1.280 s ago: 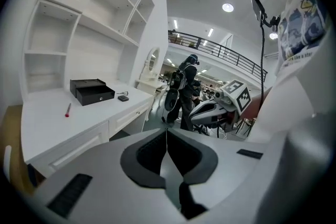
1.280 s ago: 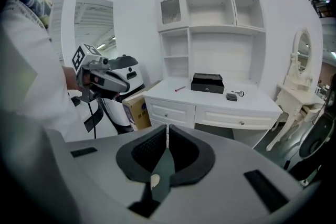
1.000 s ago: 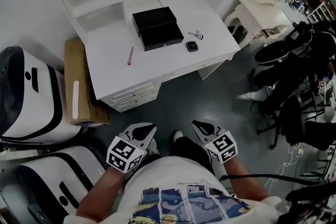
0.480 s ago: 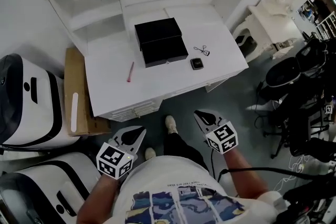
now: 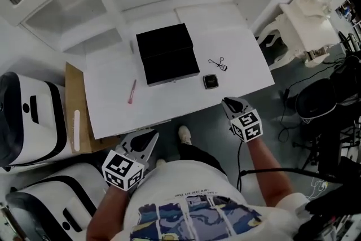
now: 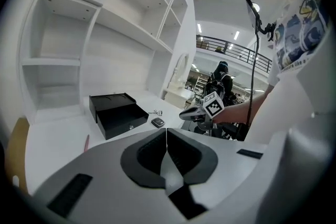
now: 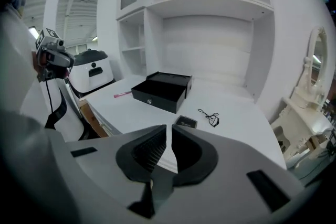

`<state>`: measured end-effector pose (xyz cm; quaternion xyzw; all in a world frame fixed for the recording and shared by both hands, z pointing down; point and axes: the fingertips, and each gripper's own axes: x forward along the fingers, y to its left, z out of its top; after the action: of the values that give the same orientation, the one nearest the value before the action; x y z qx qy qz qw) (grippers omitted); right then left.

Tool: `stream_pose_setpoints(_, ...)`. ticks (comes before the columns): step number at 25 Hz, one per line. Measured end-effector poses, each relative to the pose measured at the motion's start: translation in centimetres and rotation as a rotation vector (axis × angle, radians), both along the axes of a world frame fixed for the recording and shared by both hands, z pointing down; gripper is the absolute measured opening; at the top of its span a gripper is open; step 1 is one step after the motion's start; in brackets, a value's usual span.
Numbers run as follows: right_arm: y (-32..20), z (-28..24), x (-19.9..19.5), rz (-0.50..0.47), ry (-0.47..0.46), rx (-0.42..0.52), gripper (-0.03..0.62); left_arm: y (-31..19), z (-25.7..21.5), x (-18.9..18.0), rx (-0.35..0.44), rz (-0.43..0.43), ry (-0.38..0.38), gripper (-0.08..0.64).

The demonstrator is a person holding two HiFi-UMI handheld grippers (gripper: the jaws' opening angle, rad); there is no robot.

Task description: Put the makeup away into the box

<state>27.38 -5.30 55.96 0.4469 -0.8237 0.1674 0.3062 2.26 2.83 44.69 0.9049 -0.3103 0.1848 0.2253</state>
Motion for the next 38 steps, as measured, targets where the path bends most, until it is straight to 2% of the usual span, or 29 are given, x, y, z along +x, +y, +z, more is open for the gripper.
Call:
stream_pose_setpoints(11,-10.9,5.2,6.4,-0.036,0.096,-0.034,0.031,-5.3,-0.3,2.6,-0.024,-0.105,-0.039,0.015)
stream_pose_setpoints(16,-14.4,7.6,7.2,-0.081,0.150,-0.055,0.093,-6.4,-0.1,2.9,-0.034,-0.151,-0.048,0.015)
stream_pose_setpoints(17,-14.8,8.0,7.3,-0.085,0.157,-0.063,0.112,-6.5,-0.1,2.9,-0.037,-0.155,-0.050,0.015)
stream_pose_setpoints(23,-16.1,10.0,7.0,-0.110,0.174,-0.112,0.109,-7.3,-0.3,2.4,-0.039,-0.162,-0.064,0.015)
stream_pose_setpoints(27,-16.1,10.8,6.9,-0.119,0.193,-0.127,0.059,-7.5,-0.1,1.7,-0.044,-0.164,-0.072,0.015)
stream_pose_setpoints(30,-16.1,10.8,7.0,-0.112,0.198,-0.119,0.035,-7.7,-0.1,1.3,-0.041,-0.160,-0.075,0.015)
stream_pose_setpoints(38,-15.9,9.2,7.2,-0.054,0.189,-0.088,0.031,-8.2,-0.5,-0.3,-0.022,-0.140,-0.074,0.015)
